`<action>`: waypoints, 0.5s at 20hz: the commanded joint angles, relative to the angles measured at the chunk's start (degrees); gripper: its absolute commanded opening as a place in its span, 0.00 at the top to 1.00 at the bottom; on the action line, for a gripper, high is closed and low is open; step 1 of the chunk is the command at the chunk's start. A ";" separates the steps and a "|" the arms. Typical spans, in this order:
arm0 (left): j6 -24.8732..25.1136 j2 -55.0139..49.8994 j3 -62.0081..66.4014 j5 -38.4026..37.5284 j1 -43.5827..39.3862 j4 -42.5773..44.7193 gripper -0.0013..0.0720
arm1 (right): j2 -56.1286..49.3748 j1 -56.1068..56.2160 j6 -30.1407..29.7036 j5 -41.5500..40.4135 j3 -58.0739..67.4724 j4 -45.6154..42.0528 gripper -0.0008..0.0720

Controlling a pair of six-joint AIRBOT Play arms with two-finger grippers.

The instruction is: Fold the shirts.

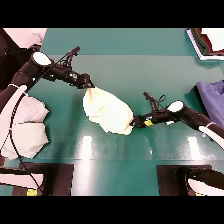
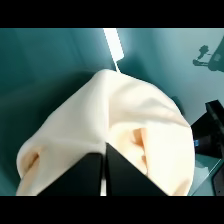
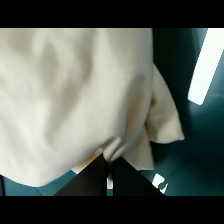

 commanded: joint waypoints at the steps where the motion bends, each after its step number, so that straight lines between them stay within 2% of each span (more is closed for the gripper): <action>1: -0.04 2.27 5.27 -4.04 1.03 4.13 0.95 | 8.63 -5.77 -0.42 -2.12 -0.07 0.20 0.97; 3: -0.17 6.43 11.13 -5.18 1.84 8.92 0.95 | 16.96 -14.05 1.86 -1.31 1.46 -1.25 0.97; 5: -0.20 11.26 16.96 -5.29 2.05 12.02 0.95 | 23.85 -22.21 5.03 1.46 6.62 -6.93 0.98; 7: -0.15 15.98 21.49 -5.44 2.05 11.69 0.95 | 27.91 -28.98 5.60 6.47 14.08 -11.08 0.98; 10: -0.13 22.49 25.88 -5.79 2.05 10.23 0.95 | 31.01 -36.20 5.53 12.83 25.09 -11.87 0.98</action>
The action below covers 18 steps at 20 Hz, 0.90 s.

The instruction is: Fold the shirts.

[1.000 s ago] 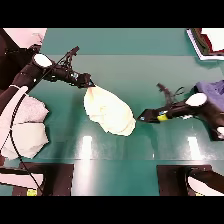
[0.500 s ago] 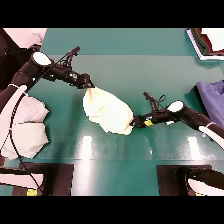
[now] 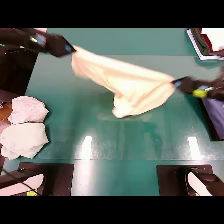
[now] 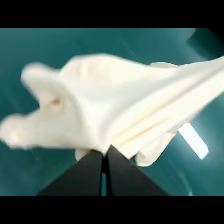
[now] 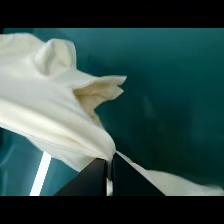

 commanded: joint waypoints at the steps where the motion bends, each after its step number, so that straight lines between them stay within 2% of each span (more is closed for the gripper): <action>1: 0.02 7.89 5.46 -0.17 0.20 0.81 0.95 | 4.96 -8.90 1.05 7.17 11.89 -3.80 0.98; 9: 0.00 23.04 6.32 -0.87 0.20 -8.79 0.95 | 6.69 -11.02 1.05 16.96 32.92 -4.35 0.98; 13: -0.26 24.92 11.17 -2.45 0.20 -16.22 0.95 | 4.98 -11.02 3.17 20.31 43.87 -13.22 0.98; 15: -2.21 24.76 8.66 -5.33 0.20 -12.96 0.95 | 0.74 -10.97 3.98 23.67 49.81 -14.08 0.98; 18: -4.74 24.72 -6.34 -5.73 0.20 -8.70 0.95 | -9.25 -7.45 7.10 27.82 54.49 -14.14 0.98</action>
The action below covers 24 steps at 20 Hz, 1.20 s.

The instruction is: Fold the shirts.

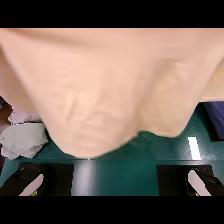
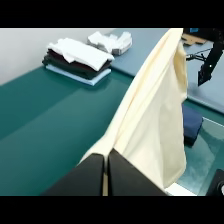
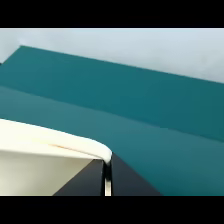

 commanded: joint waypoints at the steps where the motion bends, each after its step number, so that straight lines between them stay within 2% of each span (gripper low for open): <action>1: -2.14 0.33 -15.69 -1.31 -0.02 2.43 0.95 | -10.49 4.35 3.85 5.35 5.14 -1.86 0.98; 4: -1.57 -0.90 -36.63 3.87 -0.02 2.82 0.95 | -20.94 13.55 3.87 3.98 -0.39 -6.56 0.97; 7: 2.23 -5.95 -50.47 12.31 -0.02 3.02 0.95 | -30.10 20.74 3.80 -4.11 -6.97 -16.70 0.97; 9: 5.16 -10.84 -52.87 18.36 -0.02 2.97 0.95 | -35.12 23.34 3.85 -12.13 -9.27 -20.20 0.97; 11: 8.13 -16.09 -52.15 25.05 -0.02 2.69 0.95 | -39.17 24.22 5.20 -17.79 -9.25 -19.34 0.97; 15: 8.79 -22.82 -47.65 32.70 -0.02 2.75 0.95 | -44.26 24.22 7.67 -21.05 -4.48 -19.39 0.97; 16: 8.79 -23.43 -46.53 34.16 -0.02 2.80 0.78 | -44.96 24.11 7.69 -21.09 -2.64 -19.37 0.96; 17: 8.79 -23.71 -45.33 35.47 -0.02 2.84 0.42 | -45.53 24.00 7.69 -21.03 -0.59 -19.39 0.86; 18: 8.79 -23.71 -44.04 35.93 -0.02 3.23 0.29 | -45.94 23.65 7.69 -20.87 1.25 -19.34 0.56; 19: 8.81 -23.69 -42.25 35.34 0.00 4.92 0.29 | -46.01 23.41 7.69 -20.24 2.82 -19.37 0.40; 20: 8.79 -23.63 -40.17 33.62 0.20 7.89 0.29 | -45.94 22.71 7.69 -18.58 4.68 -19.37 0.39; 22: 8.70 -23.63 -35.30 24.98 1.81 13.81 0.29 | -45.24 21.57 7.52 -11.45 7.80 -19.34 0.39; 24: 8.72 -23.65 -33.88 15.72 4.37 13.84 0.29 | -42.84 20.46 5.01 -4.50 7.28 -19.32 0.39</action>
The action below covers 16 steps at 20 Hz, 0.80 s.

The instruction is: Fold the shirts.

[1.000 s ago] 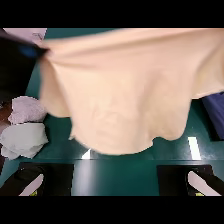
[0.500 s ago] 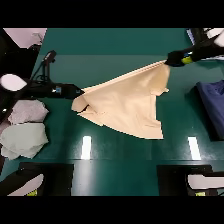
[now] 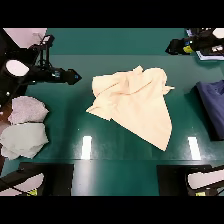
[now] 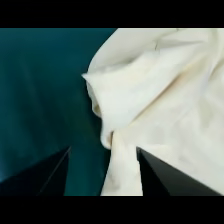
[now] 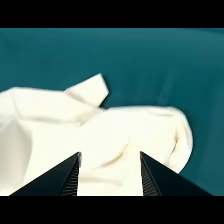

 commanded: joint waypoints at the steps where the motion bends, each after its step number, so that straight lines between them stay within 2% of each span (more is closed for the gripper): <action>1: 0.17 -0.63 3.17 -13.51 2.80 3.89 0.29 | 3.06 -1.90 -3.19 11.56 0.57 0.13 0.39; 4: 2.49 -2.56 -1.86 -14.84 2.64 2.10 0.29 | 9.18 -3.48 -4.15 16.90 -8.48 1.42 0.39; 7: 6.73 -8.31 -6.80 -13.07 2.51 -2.47 0.29 | 15.98 -4.98 -4.68 17.64 -20.24 6.16 0.39; 9: 9.09 -13.33 -7.19 -12.26 1.36 -4.11 0.29 | 20.13 -4.96 -4.68 17.44 -27.30 5.66 0.39; 13: 9.70 -17.51 -7.19 -5.92 -3.19 -4.26 0.29 | 27.17 -4.98 -4.63 16.00 -37.90 5.66 0.39; 16: 10.21 -17.57 -7.19 -5.29 -6.10 -4.48 0.29 | 32.44 -4.96 -3.82 12.35 -44.85 5.64 0.39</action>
